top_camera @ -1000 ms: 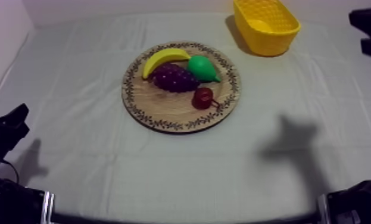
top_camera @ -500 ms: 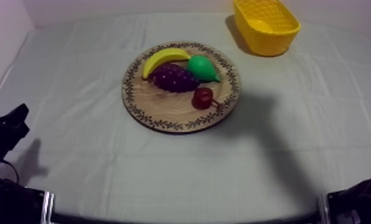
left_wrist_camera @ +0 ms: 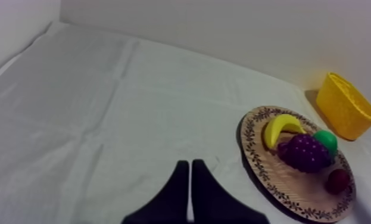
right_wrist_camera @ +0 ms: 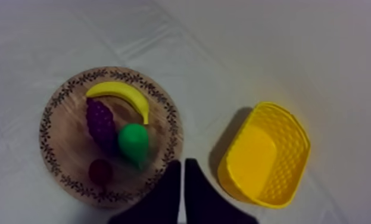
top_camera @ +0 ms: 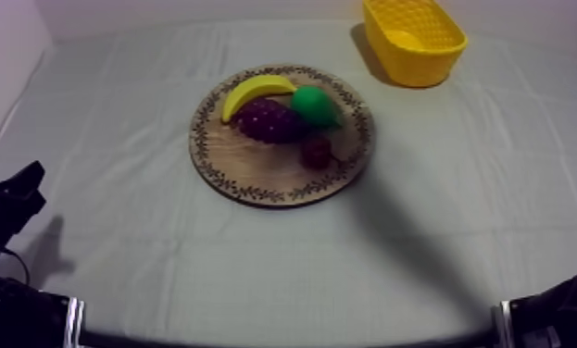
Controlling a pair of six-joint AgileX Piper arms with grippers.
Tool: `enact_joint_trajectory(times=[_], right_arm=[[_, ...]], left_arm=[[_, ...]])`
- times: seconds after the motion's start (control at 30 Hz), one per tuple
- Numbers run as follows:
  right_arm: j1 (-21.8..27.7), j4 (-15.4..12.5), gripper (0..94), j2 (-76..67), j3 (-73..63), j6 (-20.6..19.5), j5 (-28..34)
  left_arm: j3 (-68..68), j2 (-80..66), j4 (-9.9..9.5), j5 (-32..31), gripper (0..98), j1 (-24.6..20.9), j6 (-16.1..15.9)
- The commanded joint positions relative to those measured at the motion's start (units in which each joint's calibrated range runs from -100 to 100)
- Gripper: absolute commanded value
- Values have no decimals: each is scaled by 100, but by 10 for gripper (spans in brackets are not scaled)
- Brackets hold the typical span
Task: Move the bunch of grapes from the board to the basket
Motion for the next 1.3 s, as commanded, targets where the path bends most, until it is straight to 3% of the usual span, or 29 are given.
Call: enact_joint_trajectory(times=[0.0,0.37,0.73,1.0,1.27], right_arm=[[-57,38,6,380,-451,-20,161],[-274,69,6,1597,-1649,-70,799],[-290,117,6,2057,-1692,15,587],[-400,145,6,2191,-1861,651,637],[-642,319,6,2432,-2279,1364,1532]], left_arm=[[-1,0,1,2,0,-1,2],[-1,0,1,2,0,-1,2],[-1,0,1,2,0,-1,2],[-1,0,1,2,0,-1,2],[-1,0,1,2,0,-1,2]])
